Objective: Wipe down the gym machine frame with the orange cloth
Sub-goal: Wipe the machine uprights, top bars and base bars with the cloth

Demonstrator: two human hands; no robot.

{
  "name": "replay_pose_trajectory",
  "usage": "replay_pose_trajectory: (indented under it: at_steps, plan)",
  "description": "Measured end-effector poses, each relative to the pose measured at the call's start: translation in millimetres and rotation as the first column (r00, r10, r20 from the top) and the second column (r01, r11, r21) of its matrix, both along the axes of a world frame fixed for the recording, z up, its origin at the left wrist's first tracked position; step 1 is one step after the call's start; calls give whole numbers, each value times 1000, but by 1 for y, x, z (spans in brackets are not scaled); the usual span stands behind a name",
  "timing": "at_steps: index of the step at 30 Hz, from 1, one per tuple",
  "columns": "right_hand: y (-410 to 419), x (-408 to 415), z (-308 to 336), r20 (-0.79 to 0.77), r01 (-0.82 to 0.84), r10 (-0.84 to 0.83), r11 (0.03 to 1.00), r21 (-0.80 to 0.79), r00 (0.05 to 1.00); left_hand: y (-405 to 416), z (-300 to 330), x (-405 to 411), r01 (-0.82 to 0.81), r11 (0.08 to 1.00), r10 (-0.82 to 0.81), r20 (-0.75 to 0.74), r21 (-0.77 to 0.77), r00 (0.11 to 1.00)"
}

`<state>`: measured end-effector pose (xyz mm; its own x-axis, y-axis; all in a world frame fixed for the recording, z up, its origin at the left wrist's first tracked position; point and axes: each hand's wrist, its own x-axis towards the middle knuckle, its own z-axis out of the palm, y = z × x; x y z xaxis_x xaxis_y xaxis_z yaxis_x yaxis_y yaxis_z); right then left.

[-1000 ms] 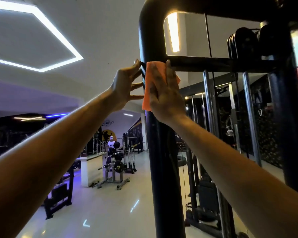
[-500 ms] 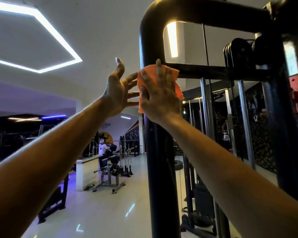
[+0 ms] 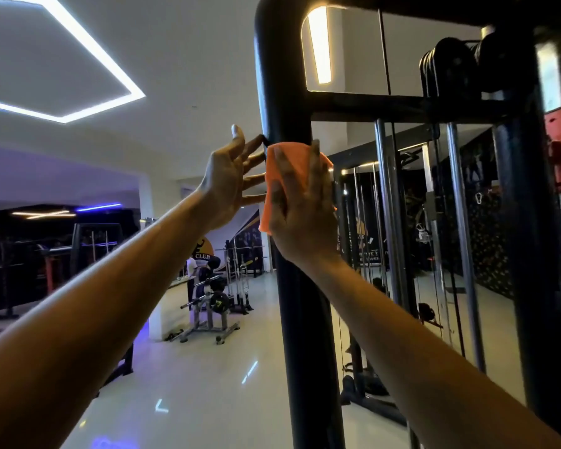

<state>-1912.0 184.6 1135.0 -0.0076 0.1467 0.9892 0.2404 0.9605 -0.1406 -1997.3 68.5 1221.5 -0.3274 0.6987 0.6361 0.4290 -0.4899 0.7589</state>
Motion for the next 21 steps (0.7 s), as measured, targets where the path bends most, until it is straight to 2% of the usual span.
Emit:
replay_pose_trajectory:
  at_steps: [3,7,9,13,15,17,21]
  plan:
    - [-4,3,-54,-27,15,-14,999,33,1000,3,-15,2,-39,999,39,-13,2,999]
    - [-9,13,-133,35,-64,66,997,-52,997,5,-31,3,-99,994,95,-91,-44,991]
    - [-8,12,-120,19,-79,81,995,-68,997,6,-33,3,-128,991,125,-90,-34,988]
    - [-2,0,-42,-28,-92,91,995,-31,995,3,-30,7,-161,986,160,-49,-31,986]
    - [-1,-1,-31,-38,-67,67,998,-14,997,0,-31,6,-161,986,158,-62,-38,985]
    - [-6,1,-57,-34,-19,19,1000,8,999,-1,-35,3,-151,988,148,-74,-37,986]
    - [-18,10,-160,26,-37,38,998,-60,999,0,-50,1,-95,995,94,-45,-28,995]
